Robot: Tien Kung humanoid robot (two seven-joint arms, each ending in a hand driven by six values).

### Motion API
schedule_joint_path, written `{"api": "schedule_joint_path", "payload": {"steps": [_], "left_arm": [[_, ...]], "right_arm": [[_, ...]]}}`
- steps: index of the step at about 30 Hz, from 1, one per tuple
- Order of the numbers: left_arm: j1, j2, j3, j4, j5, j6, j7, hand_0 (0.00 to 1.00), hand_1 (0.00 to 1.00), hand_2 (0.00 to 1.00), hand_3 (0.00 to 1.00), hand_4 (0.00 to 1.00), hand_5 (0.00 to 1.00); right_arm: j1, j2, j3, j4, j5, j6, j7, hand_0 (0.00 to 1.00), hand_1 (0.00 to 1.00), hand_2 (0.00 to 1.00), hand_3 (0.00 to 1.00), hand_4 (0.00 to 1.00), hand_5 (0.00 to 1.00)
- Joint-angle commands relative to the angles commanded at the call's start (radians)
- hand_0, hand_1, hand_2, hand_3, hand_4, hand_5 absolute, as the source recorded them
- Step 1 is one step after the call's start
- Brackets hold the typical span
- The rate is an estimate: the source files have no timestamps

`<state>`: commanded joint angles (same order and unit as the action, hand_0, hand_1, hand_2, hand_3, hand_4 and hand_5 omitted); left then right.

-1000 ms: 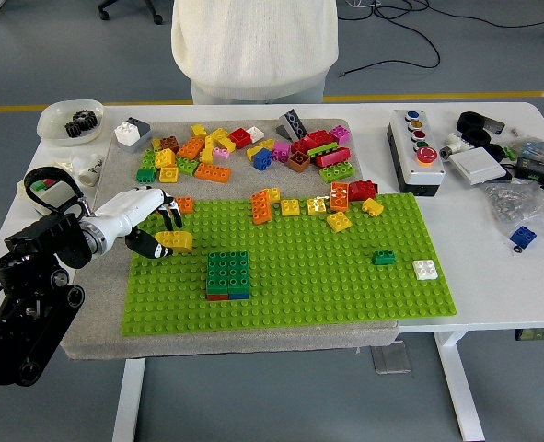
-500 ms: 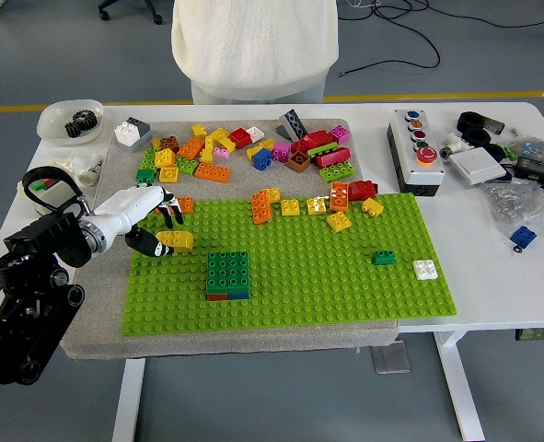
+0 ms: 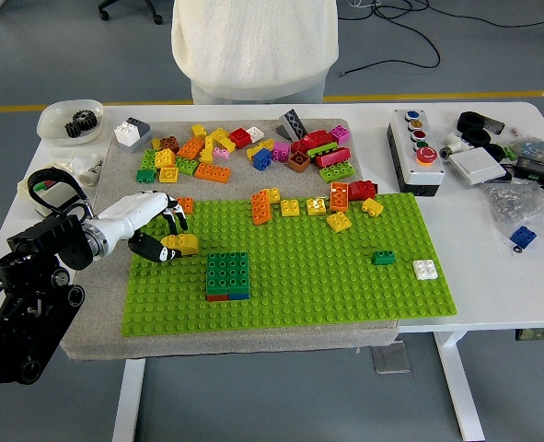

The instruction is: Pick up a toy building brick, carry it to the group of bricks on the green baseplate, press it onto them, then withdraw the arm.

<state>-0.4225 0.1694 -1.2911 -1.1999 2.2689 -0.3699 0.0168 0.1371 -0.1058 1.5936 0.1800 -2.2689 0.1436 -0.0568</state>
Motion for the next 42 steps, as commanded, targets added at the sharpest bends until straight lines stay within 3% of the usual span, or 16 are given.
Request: {"api": "schedule_joint_path", "payload": {"steps": [9,21,23,39,40,42], "left_arm": [[0.003,0.001,-0.005,-0.007,0.000,-0.006,-0.006,0.998,0.745,0.534,0.529,0.700,0.002],[0.011,0.008,-0.011,-0.081,0.000,-0.046,0.000,0.998,0.760,0.560,0.541,0.728,0.045],[0.010,0.009,-0.010,-0.085,0.000,-0.049,0.000,0.998,0.765,0.575,0.562,0.768,0.074],[0.002,0.003,-0.005,-0.039,0.000,-0.074,-0.012,0.998,0.779,0.632,0.602,0.822,0.120],[0.002,0.002,-0.005,-0.039,0.000,-0.075,-0.013,0.998,0.786,0.680,0.694,0.910,0.179],[0.000,0.002,-0.005,-0.039,0.000,-0.075,-0.013,0.998,0.786,0.680,0.694,0.910,0.179]], "right_arm": [[-0.002,0.000,-0.002,0.000,0.000,0.001,0.001,0.747,0.643,0.714,0.631,0.886,0.471],[-0.003,0.000,-0.003,0.000,0.000,0.001,0.001,0.747,0.644,0.714,0.632,0.886,0.470],[-0.003,0.000,-0.003,0.000,0.000,0.002,0.000,0.747,0.643,0.714,0.632,0.886,0.470],[-0.002,0.000,-0.005,0.000,0.000,0.003,0.002,0.747,0.643,0.714,0.633,0.887,0.471],[-0.002,0.000,-0.004,0.000,0.000,0.003,0.001,0.748,0.642,0.715,0.633,0.887,0.470],[-0.002,0.000,-0.004,0.000,0.000,0.003,0.001,0.748,0.642,0.715,0.633,0.887,0.470]]}}
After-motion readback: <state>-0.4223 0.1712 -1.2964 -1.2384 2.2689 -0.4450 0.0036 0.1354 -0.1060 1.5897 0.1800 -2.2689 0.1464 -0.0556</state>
